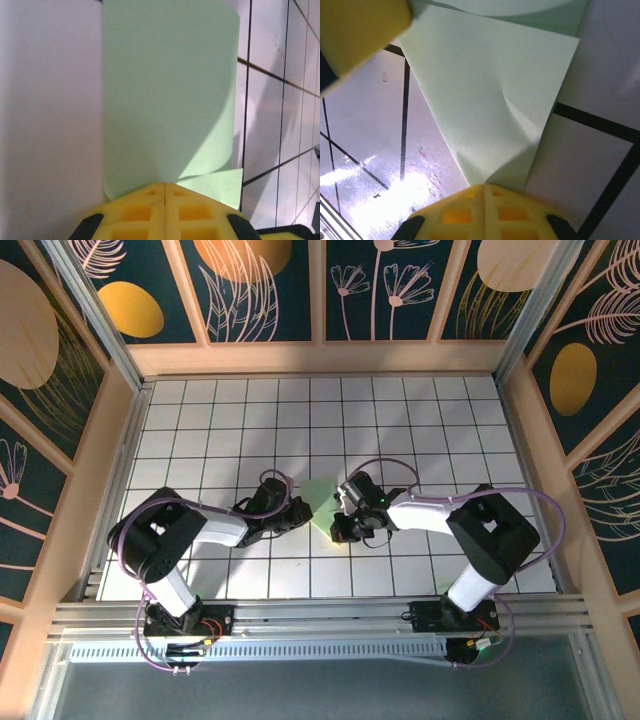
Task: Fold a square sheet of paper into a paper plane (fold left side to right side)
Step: Third fold the triangle at the center of the table.
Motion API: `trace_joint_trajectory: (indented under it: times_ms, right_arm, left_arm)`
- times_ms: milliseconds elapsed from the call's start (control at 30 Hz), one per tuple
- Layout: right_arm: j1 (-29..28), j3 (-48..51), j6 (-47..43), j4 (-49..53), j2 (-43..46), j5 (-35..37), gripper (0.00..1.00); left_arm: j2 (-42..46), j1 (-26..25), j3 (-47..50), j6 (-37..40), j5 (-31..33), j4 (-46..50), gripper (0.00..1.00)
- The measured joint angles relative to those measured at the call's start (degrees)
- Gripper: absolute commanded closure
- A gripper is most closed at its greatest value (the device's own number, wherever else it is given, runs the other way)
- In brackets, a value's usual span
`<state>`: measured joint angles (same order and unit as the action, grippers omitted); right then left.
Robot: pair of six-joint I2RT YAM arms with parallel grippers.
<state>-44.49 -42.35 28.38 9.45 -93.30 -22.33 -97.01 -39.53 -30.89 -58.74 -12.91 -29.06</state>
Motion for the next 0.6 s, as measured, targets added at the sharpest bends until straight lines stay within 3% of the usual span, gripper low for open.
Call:
trace_joint_trajectory:
  times_ms: [333,600]
  right_arm:
    - [0.0,0.0,0.0,0.0,0.0,0.0,1.00]
    - [0.0,0.0,0.0,0.0,0.0,0.0,1.00]
  left_arm:
    - [2.3,6.7,1.7,3.2,0.7,0.8,1.00]
    - [15.8,6.9,3.8,7.1,2.9,6.4,1.00]
